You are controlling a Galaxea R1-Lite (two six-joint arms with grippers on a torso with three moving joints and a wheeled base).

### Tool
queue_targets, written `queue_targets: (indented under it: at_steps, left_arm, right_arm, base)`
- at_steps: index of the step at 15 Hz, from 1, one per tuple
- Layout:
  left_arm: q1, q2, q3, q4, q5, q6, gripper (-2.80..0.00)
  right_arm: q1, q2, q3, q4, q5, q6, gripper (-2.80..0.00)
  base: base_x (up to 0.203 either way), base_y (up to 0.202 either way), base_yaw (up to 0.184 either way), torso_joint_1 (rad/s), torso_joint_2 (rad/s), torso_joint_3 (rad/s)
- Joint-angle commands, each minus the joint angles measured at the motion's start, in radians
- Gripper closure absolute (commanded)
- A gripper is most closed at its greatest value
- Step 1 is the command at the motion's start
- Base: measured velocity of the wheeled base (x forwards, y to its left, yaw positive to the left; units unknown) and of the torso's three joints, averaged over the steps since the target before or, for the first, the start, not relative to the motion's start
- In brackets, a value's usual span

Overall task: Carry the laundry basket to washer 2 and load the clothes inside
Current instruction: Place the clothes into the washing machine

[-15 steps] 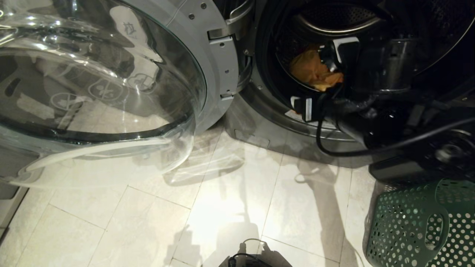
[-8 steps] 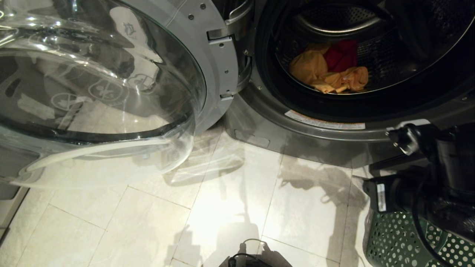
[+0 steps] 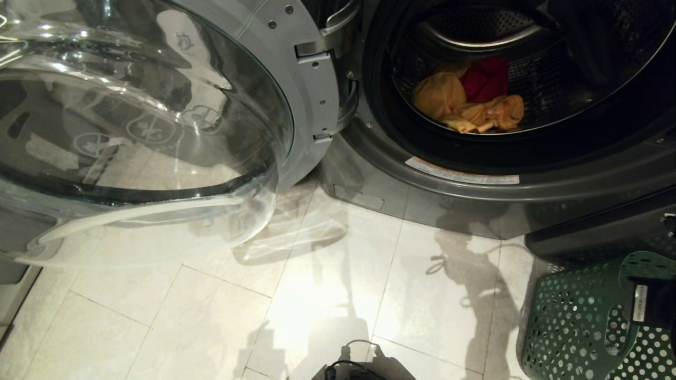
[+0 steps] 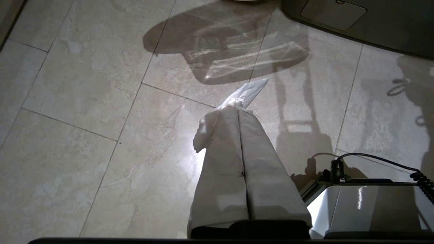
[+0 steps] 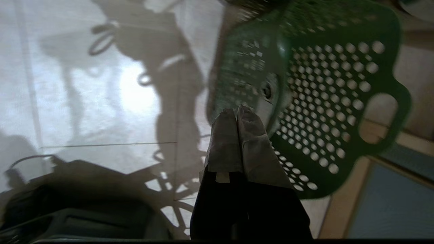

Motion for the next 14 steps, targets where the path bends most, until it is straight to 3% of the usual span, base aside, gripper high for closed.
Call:
queue_targets:
  at_steps: [1,5,9,14]
  left_arm:
    - [0.0,0.002,0.0,0.0,0.0,0.0,0.0]
    - [0.0,0.002,-0.001,0.0,0.0,0.0,0.0]
    - [0.0,0.002,0.0,0.0,0.0,0.0,0.0]
    - [0.0,0.002,0.0,0.0,0.0,0.0,0.0]
  right_arm:
    - [-0.175,0.013,0.059,0.0,-0.002,0.006,0.0]
    - [-0.347,0.023,0.098,-0.004,0.008,0.016,0.0]
    - [-0.362,0.007,0.054,-0.003,0.014,-0.038,0.0]
    - [-0.36,-0.008,0.065,-0.004,0.016,-0.047,0.0]
  base:
    - [0.0,0.0,0.0,0.0,0.0,0.0]
    - [0.0,0.0,0.0,0.0,0.0,0.0]
    - [0.0,0.002,-0.024,0.001,0.0,0.001]
    - [0.0,0.006,-0.17,0.001,0.0,0.003]
